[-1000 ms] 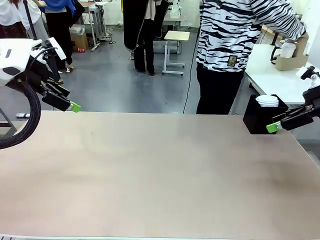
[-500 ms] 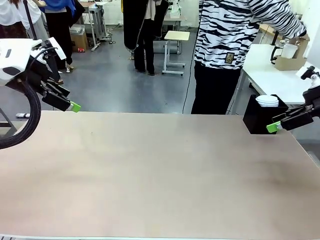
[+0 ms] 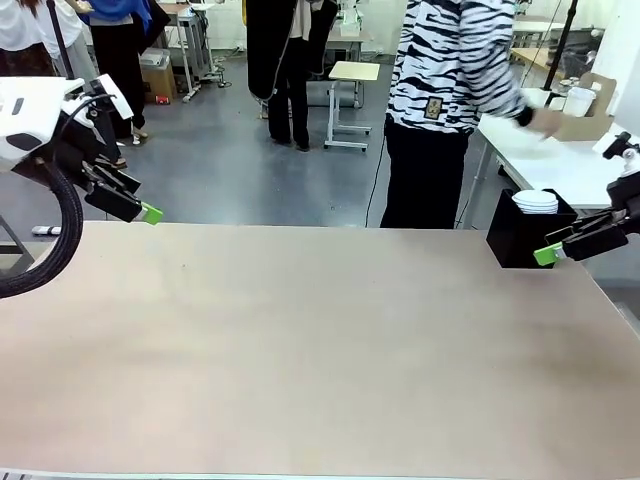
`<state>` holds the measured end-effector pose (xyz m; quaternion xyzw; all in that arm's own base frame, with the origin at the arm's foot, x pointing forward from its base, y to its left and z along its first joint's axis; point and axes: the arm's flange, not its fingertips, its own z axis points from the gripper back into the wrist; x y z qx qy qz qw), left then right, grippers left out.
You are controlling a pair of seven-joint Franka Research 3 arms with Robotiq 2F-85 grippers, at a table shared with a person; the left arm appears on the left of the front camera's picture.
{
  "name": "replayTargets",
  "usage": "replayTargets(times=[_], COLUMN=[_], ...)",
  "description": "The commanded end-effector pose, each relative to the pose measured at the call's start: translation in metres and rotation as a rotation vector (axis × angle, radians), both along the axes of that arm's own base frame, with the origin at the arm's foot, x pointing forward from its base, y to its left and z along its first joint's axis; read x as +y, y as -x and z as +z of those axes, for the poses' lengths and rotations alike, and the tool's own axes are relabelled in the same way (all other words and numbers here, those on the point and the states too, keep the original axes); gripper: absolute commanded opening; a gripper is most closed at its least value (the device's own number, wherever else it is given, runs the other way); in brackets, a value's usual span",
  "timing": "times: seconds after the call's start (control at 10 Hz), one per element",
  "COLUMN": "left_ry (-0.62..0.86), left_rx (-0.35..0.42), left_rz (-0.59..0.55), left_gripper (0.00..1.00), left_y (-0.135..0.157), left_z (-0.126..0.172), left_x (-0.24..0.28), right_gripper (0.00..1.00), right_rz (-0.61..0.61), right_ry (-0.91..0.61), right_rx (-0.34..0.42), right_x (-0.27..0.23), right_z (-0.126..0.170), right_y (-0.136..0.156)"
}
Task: Pour a drink into a cup and package it in a carrier.
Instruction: Insert the held 600 ml Paper Cup into the Cup Carrier.
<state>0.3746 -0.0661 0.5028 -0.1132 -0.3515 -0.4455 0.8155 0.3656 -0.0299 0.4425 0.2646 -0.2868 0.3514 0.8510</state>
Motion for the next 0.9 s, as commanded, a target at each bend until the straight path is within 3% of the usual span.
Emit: replayTargets(times=[0.0,0.8], left_ry=[0.006,0.006], left_rx=[0.01,0.01], left_rz=[0.01,0.01], left_gripper=[1.0,1.0], left_y=[0.0003,0.0003], left_z=[0.0006,0.0006], left_x=[-0.0006,-0.0006], right_gripper=[1.0,1.0], right_rz=[0.004,0.004], right_ry=[0.016,0.016], right_rx=[-0.003,-0.003], right_x=[-0.0023,-0.0023], right_z=[-0.0017,-0.0017], right_y=[-0.0009,-0.0009])
